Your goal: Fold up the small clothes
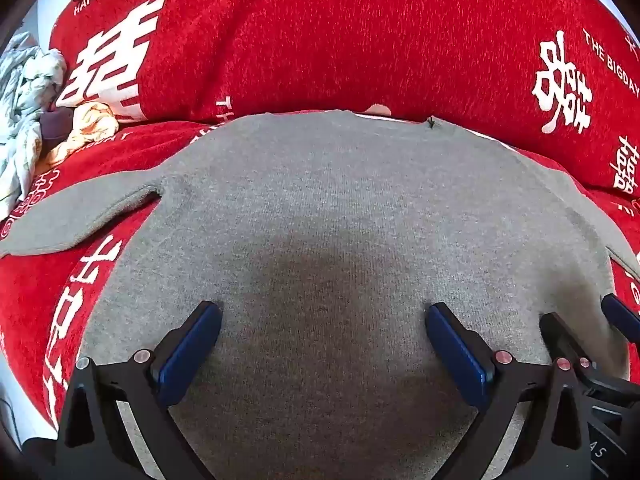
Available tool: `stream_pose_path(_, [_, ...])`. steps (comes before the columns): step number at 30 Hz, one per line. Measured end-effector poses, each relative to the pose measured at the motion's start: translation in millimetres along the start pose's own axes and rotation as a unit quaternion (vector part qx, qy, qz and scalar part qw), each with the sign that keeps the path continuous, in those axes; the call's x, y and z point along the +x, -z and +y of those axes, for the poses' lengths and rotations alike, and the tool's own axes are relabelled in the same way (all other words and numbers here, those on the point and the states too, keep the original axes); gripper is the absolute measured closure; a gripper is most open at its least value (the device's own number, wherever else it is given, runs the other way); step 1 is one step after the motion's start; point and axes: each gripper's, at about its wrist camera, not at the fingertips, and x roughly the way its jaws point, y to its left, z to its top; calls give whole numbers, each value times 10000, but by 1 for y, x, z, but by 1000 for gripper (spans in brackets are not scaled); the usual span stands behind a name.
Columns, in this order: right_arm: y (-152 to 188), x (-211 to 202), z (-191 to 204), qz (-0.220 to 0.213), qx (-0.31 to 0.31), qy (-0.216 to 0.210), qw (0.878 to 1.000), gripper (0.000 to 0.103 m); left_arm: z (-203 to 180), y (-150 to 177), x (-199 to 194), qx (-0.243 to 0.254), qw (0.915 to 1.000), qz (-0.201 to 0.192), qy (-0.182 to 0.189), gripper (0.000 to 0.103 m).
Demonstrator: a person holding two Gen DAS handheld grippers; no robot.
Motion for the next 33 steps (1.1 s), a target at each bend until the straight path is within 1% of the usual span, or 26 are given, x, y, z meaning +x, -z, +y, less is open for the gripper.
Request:
stream_pose_path(2, [0, 0, 0, 3, 0, 3, 10000, 10, 2, 0, 0, -15, 10000, 8, 0, 0])
stream_pose_path(3, [0, 0, 0, 2, -3, 5, 10000, 10, -2, 1, -2, 105, 9999, -109, -73, 0])
stream_pose_path(10, [1, 1, 0, 0, -2, 9, 10000, 10, 13, -9, -9, 88, 10000, 11, 16, 0])
stream_pose_path(15, [1, 4, 1, 24, -4, 23, 10000, 9, 2, -3, -6, 34, 9999, -86, -75, 0])
stream_pose_path(33, [3, 4, -1, 82, 34, -20, 10000, 9, 2, 1, -3, 40, 9999, -99, -97, 0])
